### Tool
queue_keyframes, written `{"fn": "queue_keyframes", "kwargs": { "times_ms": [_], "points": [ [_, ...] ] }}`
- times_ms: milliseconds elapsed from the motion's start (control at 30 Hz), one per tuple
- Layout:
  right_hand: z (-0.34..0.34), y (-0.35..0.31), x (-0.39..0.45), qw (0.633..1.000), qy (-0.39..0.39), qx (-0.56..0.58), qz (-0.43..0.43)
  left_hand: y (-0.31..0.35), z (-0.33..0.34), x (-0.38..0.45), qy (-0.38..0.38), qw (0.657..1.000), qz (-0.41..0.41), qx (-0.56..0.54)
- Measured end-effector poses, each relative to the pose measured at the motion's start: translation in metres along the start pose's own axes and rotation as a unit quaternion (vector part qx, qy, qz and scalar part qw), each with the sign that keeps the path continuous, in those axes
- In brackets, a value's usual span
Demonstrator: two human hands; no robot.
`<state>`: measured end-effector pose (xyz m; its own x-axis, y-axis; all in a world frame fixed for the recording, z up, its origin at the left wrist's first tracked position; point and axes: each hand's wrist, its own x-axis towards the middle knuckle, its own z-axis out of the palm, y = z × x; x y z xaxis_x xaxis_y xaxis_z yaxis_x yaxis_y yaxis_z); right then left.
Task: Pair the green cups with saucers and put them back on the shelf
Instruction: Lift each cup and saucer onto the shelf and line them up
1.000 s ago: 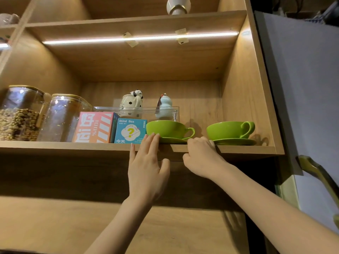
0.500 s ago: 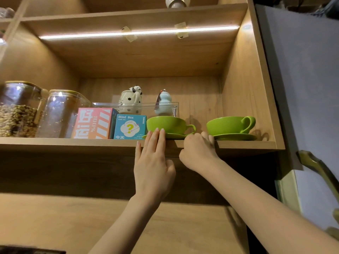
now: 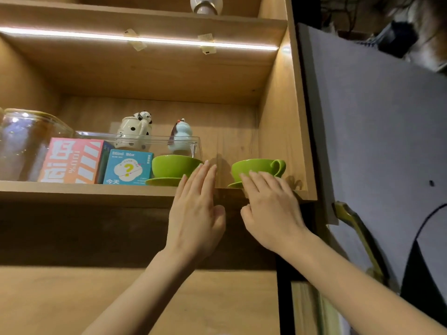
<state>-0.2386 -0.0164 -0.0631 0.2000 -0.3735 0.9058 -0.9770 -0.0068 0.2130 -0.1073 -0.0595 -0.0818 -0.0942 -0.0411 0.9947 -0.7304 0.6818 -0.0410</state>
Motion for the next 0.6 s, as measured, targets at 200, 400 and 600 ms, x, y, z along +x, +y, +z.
{"fn": "queue_keyframes", "kwargs": {
  "times_ms": [200,400,600],
  "points": [
    [-0.001,0.011,-0.006,0.999,-0.019,0.015,-0.026,0.015,0.020,0.019,-0.122,0.992,-0.005,0.019],
    [-0.004,0.025,-0.008,0.995,-0.033,0.089,-0.022,0.025,0.022,0.036,-0.187,0.981,-0.045,0.035],
    [-0.004,0.039,-0.011,0.991,-0.044,0.123,-0.012,0.023,0.024,0.032,-0.170,0.985,-0.034,0.019]
  ]
}}
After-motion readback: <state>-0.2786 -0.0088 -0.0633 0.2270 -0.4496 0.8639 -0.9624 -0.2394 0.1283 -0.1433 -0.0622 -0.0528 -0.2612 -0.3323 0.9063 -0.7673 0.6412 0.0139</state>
